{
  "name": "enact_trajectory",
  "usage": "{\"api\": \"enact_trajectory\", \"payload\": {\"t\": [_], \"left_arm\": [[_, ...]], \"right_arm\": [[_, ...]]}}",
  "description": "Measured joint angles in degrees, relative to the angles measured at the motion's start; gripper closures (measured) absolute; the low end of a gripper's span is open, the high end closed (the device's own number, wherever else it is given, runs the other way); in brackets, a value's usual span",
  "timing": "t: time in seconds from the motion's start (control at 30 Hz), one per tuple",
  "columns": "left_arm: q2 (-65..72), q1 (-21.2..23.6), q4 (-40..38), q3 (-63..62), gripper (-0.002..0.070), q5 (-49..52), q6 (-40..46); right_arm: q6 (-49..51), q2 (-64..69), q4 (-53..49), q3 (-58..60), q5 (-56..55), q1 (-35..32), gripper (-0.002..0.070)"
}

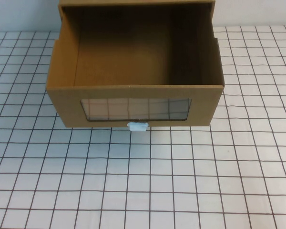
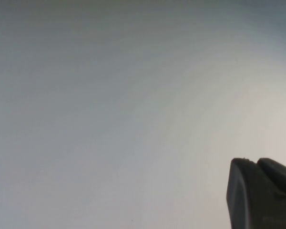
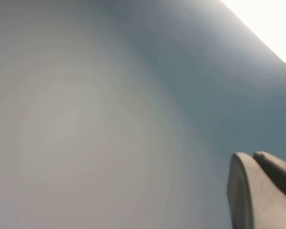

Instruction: Close the shoe box

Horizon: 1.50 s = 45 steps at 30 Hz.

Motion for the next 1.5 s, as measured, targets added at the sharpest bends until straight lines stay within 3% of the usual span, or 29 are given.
{"api": "enact_trajectory", "payload": {"t": [0.37, 0.57, 0.7, 1.13, 1.33, 1.5], "left_arm": [[0.0, 0.0, 0.0, 0.0, 0.0680, -0.5, 0.0], [0.0, 0.0, 0.0, 0.0, 0.0680, -9.7, 0.0], [0.0, 0.0, -1.3, -1.3, 0.0680, -12.0, 0.0], [0.0, 0.0, -5.4, -7.5, 0.0680, 5.3, 5.1], [0.0, 0.0, -6.1, -10.8, 0.0680, 4.9, 5.9], [0.0, 0.0, -6.2, -18.3, 0.0680, 6.9, 12.6]], "right_arm": [[0.0, 0.0, 0.0, 0.0, -4.0, 0.0, 0.0689], [0.0, 0.0, 0.0, -0.3, -14.5, 0.0, 0.0689], [0.0, 0.0, -1.2, -4.5, -15.2, 0.0, 0.0689], [0.0, -0.2, -15.8, -21.3, 4.0, 0.0, 0.0689], [0.0, 0.4, -15.9, -21.8, 1.1, 0.0, 0.0690], [5.7, 6.2, -17.2, -23.9, -5.2, 0.0, 0.0690]]}}
